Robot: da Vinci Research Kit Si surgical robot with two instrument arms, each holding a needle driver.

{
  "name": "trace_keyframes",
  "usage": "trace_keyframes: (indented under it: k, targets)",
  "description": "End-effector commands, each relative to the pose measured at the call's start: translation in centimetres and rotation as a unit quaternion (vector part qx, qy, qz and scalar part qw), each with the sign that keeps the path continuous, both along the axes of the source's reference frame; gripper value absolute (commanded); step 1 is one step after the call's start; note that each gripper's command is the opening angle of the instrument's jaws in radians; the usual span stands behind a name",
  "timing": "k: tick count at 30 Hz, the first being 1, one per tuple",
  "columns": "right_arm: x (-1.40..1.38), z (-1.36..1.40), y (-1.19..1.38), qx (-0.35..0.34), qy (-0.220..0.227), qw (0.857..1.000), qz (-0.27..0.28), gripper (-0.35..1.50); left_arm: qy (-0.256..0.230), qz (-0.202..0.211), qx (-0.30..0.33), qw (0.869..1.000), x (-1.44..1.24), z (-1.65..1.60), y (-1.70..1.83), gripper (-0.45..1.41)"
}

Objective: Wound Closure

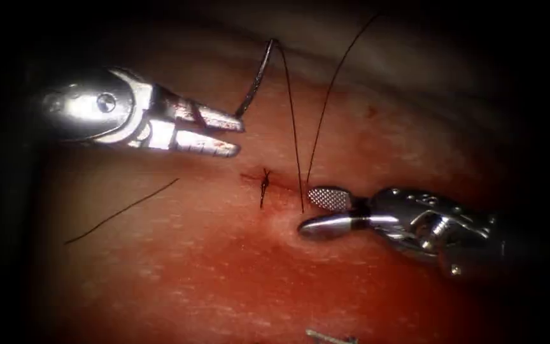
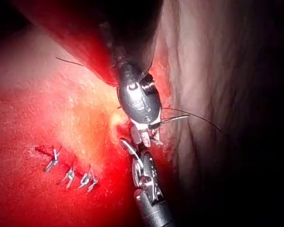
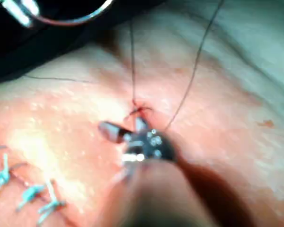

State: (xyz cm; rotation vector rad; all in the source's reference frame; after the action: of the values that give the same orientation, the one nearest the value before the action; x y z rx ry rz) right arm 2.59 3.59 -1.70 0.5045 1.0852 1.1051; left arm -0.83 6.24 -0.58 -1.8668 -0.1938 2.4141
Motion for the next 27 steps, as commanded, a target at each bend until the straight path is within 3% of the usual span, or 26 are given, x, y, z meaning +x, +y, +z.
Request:
trace_keyframes:
  k: [1, 7, 16, 18, 19, 20, 27]
  targets:
    - [0.16, 0.02, 0.0, -0.007, 0.0, 1.0, -0.002, 1.23, -0.004, 0.002, 0.004, 1.0, -0.05, 0.02, -0.05, -0.35]
    - [0.15, 0.09, 0.02, -0.025, -0.042, 0.999, -0.011, 1.21, -0.008, 0.005, 0.004, 1.0, -0.09, 0.0, -0.09, -0.35]
    - [0.24, 0.17, -0.01, -0.028, -0.043, 0.999, -0.016, 1.15, -0.007, 0.005, 0.005, 1.0, -0.1, -0.02, -0.1, -0.35]
    - [0.25, 0.19, -0.03, -0.024, -0.039, 0.999, -0.027, 0.91, -0.007, 0.005, 0.005, 1.0, -0.1, -0.03, -0.1, -0.35]
    - [0.24, 0.19, -0.07, -0.022, -0.039, 0.998, -0.035, -0.01, -0.007, 0.005, 0.005, 1.0, -0.1, -0.03, -0.1, -0.35]
    - [0.23, 0.19, -0.09, -0.023, -0.043, 0.998, -0.034, -0.35, -0.007, 0.005, 0.005, 1.0, -0.1, -0.03, -0.1, -0.35]
    - [0.25, -0.01, -0.24, 0.003, -0.05, 0.998, -0.048, -0.35, -0.007, 0.007, -0.001, 1.0, -0.01, 0.09, -0.11, -0.35]
